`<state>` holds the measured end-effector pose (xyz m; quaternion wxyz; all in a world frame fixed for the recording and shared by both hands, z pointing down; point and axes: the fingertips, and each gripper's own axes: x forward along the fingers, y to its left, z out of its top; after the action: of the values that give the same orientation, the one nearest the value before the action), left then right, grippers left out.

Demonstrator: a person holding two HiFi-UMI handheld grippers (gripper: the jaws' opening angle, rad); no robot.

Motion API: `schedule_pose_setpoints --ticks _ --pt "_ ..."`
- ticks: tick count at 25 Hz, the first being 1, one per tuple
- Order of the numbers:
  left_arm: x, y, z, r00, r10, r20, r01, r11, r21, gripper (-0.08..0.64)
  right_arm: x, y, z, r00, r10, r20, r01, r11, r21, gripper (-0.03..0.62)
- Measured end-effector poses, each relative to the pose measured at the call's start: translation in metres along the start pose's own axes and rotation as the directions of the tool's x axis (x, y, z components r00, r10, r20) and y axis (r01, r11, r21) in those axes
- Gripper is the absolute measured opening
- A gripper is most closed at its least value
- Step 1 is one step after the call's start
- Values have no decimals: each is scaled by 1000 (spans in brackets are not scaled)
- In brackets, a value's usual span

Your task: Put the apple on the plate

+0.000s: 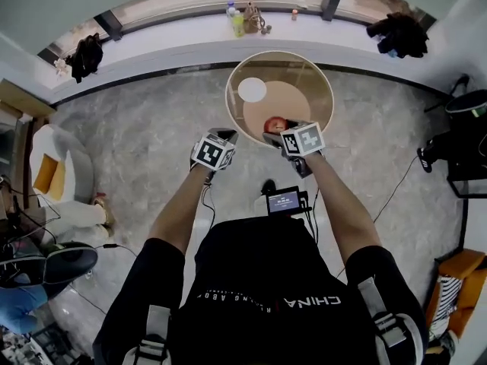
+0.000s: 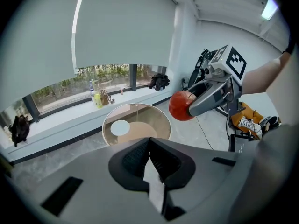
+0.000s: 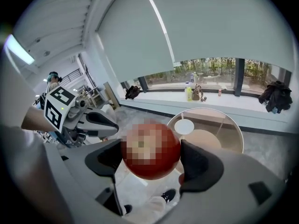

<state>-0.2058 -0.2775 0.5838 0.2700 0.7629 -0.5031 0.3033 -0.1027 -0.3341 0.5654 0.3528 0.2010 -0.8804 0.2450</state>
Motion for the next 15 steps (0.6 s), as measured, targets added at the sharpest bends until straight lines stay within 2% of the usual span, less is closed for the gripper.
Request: schedule_pose_setpoints --ticks 5,11,15 --pt "45 21 48 1000 -6 8 6 1000 -1 17 23 -48 40 1000 20 -9 -20 1000 -22 408" --pt "75 50 76 999 -34 -4 34 999 25 17 50 -73 71 1000 25 -18 -25 1000 -2 408" --pt "79 73 93 999 -46 -14 47 997 58 17 62 -78 93 1000 16 17 -17 999 51 408"
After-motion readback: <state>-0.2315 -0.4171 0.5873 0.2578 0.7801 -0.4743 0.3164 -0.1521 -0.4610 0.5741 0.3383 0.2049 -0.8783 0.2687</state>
